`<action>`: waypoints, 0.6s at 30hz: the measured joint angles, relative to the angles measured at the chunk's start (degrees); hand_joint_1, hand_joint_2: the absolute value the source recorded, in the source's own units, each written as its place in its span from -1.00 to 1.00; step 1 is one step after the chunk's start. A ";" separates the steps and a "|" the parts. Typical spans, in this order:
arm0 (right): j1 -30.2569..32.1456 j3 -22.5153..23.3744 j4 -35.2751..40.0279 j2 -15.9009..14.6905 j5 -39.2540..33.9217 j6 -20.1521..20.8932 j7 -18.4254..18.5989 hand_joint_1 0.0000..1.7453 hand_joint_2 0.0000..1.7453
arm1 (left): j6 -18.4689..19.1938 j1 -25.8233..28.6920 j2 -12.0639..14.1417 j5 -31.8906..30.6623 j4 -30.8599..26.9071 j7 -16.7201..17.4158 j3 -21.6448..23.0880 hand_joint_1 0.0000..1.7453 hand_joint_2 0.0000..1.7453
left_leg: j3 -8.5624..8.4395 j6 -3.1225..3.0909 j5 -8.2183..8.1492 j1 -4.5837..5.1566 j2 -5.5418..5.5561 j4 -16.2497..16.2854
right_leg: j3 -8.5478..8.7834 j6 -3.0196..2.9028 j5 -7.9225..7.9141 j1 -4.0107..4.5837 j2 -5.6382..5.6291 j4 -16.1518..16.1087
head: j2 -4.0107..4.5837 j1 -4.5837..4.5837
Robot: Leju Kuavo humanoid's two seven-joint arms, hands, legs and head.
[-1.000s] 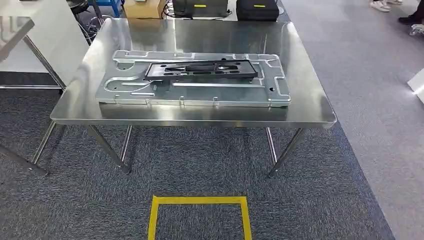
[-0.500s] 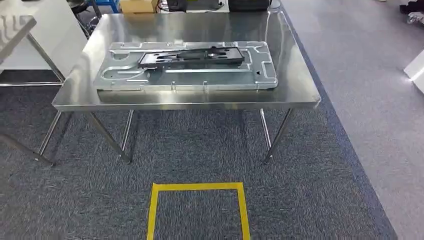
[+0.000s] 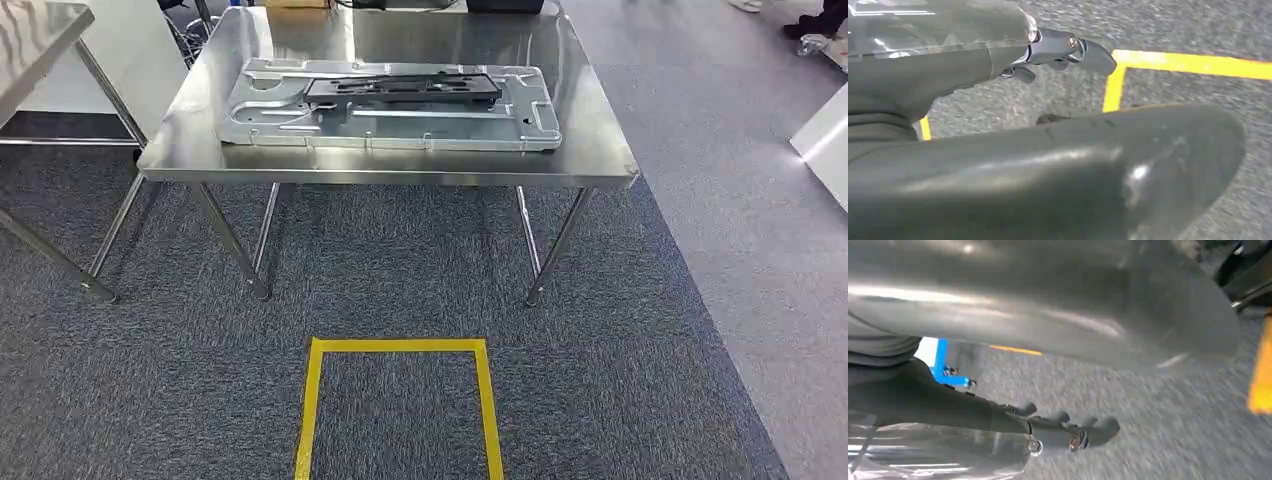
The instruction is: Take the parts from the cabinet and place them on the table.
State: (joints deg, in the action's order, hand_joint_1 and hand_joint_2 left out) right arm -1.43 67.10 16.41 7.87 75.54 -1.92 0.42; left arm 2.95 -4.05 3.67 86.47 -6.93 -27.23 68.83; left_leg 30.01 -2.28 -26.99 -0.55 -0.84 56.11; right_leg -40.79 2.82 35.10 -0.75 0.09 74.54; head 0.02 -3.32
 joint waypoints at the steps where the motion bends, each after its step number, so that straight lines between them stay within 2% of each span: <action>1: 0.00 0.00 0.00 0.35 0.26 0.04 -0.09 -1.00 -1.00 | -0.13 -0.01 -0.02 0.02 0.00 0.04 0.04 -1.00 -1.00 | 1.35 0.08 0.80 0.11 -0.07 0.28 | 0.88 -0.12 -1.58 0.04 -0.02 1.00 | 0.00 0.00; 2: 0.00 0.00 0.00 0.50 0.43 0.09 -0.17 -1.00 -1.00 | -0.39 -0.01 -0.07 0.04 0.00 0.04 0.07 -1.00 -1.00 | 2.41 0.19 1.36 0.19 -0.10 0.53 | 2.75 -0.30 -3.91 0.08 -0.02 -0.40 | 0.00 0.00; 3: -0.01 0.00 0.00 0.59 0.57 0.17 -0.26 -1.00 -1.00 | -0.59 -0.02 -0.15 0.09 0.00 0.04 0.13 -1.00 -1.00 | 3.43 0.30 1.88 0.26 -0.10 0.83 | 5.83 -0.59 -6.08 0.12 -0.02 -3.91 | 0.00 0.00; 4: -0.05 0.00 0.00 0.63 0.63 0.17 -0.53 -1.00 -1.00 | -0.72 -0.04 -0.22 0.13 0.00 0.04 0.22 -1.00 -1.00 | 4.22 0.43 2.42 0.34 -0.09 1.06 | 9.84 -1.04 -6.84 0.24 -0.02 -9.12 | 0.00 0.00; 5: -0.19 0.00 0.04 0.63 0.63 0.15 -0.85 -1.00 -1.00 | -0.76 -0.12 -0.39 0.20 -0.02 -0.02 0.28 -1.00 -1.00 | 4.64 0.60 2.87 0.37 -0.09 1.26 | 13.94 -1.62 -5.52 0.59 -0.04 -14.49 | 0.00 -0.02; 6: -0.26 0.00 0.11 0.63 0.63 0.15 -1.16 -1.00 -1.00 | -0.85 -0.16 -0.55 0.17 -0.02 -0.13 0.33 -1.00 -1.00 | 5.05 0.92 3.27 0.62 -0.09 1.40 | 16.56 -2.00 -4.07 0.83 0.06 -19.40 | 0.00 0.00; 7: -0.31 0.02 0.09 0.61 0.63 0.19 -1.59 -1.00 -1.00 | -0.94 -0.16 -0.55 0.15 -0.02 -0.22 0.37 -1.00 -1.00 | 5.28 1.30 4.04 0.53 -0.25 1.33 | 16.66 -2.08 -3.65 0.90 -0.05 -20.32 | 0.00 -0.02; 9: -0.33 0.15 0.09 0.61 0.37 0.26 -2.14 -1.00 -1.00 | -0.98 -0.21 -0.52 -0.09 -0.02 -0.26 0.52 -1.00 -1.00 | 5.47 1.99 5.31 0.33 -0.36 0.81 | 15.87 -2.74 -4.63 1.12 -0.09 -20.19 | 0.00 -0.02; 10: -0.35 0.28 0.04 0.61 0.24 0.33 -2.16 -1.00 -1.00 | -0.98 -0.19 -0.44 -0.15 0.00 -0.24 0.81 -1.00 -1.00 | 5.85 2.38 5.13 0.44 -0.22 0.96 | 15.45 -3.29 -5.54 0.39 0.13 -20.71 | 0.00 0.00; 11: -0.41 0.46 -0.02 0.57 0.17 0.37 -2.16 -1.00 -1.00 | -0.94 -0.19 -0.44 -0.26 0.00 -0.15 1.03 -1.00 -1.00 | 6.42 2.71 2.67 0.23 0.22 2.21 | 14.82 -3.68 -6.18 0.54 0.39 -20.67 | 0.00 -0.02; 12: -0.48 0.57 -0.02 0.48 0.13 0.37 -2.16 -1.00 -1.00 | -0.81 -0.19 -0.44 -0.54 0.00 0.00 1.24 -1.00 -1.00 | 7.27 2.92 -0.95 0.06 0.31 5.19 | 14.15 -4.14 -6.67 0.58 0.49 -20.59 | 0.00 0.00; 14: -0.48 0.70 -0.15 -0.04 0.13 0.54 -2.16 -1.00 -1.00 | -0.63 -0.33 -0.44 -0.90 0.00 0.15 1.40 -1.00 -1.00 | 9.31 3.42 -7.12 -0.14 0.30 14.14 | 12.39 -4.22 -7.87 0.76 0.58 -20.28 | 0.00 -0.02; 15: -0.49 0.72 -0.33 -0.37 0.11 0.74 -2.16 -1.00 -1.00 | -0.65 -0.34 -0.44 -0.92 0.00 0.26 1.42 -1.00 -1.00 | 9.71 3.60 -8.08 -0.15 0.30 17.74 | 11.33 -4.19 -8.47 0.81 0.59 -19.92 | 0.00 0.00; 16: -0.51 0.77 -0.46 -0.62 0.13 0.85 -2.12 -1.00 -1.00 | -0.74 -0.34 -0.44 -1.02 0.00 0.48 1.44 -1.00 -1.00 | 9.16 3.66 -7.05 -0.15 0.31 19.14 | 10.13 -4.11 -8.99 0.80 0.58 -19.42 | 0.00 -0.02; 17: -0.55 0.83 -0.63 -0.92 0.13 0.94 -1.79 -1.00 -1.00 | -0.94 -0.35 -0.39 -1.11 0.00 0.72 1.51 -1.00 -1.00 | 7.51 3.66 -4.81 -0.16 0.30 18.11 | 8.91 -4.01 -9.43 0.76 0.58 -18.86 | 0.00 -0.02; 18: -0.55 0.85 -0.85 -1.07 0.13 1.01 -1.53 -1.00 -1.00 | -1.09 -0.40 -0.35 -1.18 0.00 0.87 1.60 -1.00 -1.00 | 4.98 3.58 -2.62 -0.16 0.31 15.20 | 7.84 -3.86 -9.83 0.74 0.56 -18.31 | 0.00 -0.02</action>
State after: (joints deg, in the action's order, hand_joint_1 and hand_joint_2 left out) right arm -1.98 67.95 15.56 6.80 75.67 -0.92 -1.11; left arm 1.86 -4.45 3.32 85.29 -6.93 -26.36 70.42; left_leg 35.00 1.29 -29.61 -0.71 -0.53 71.31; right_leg -32.95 -1.03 25.28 -0.01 0.65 56.23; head 0.02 -3.34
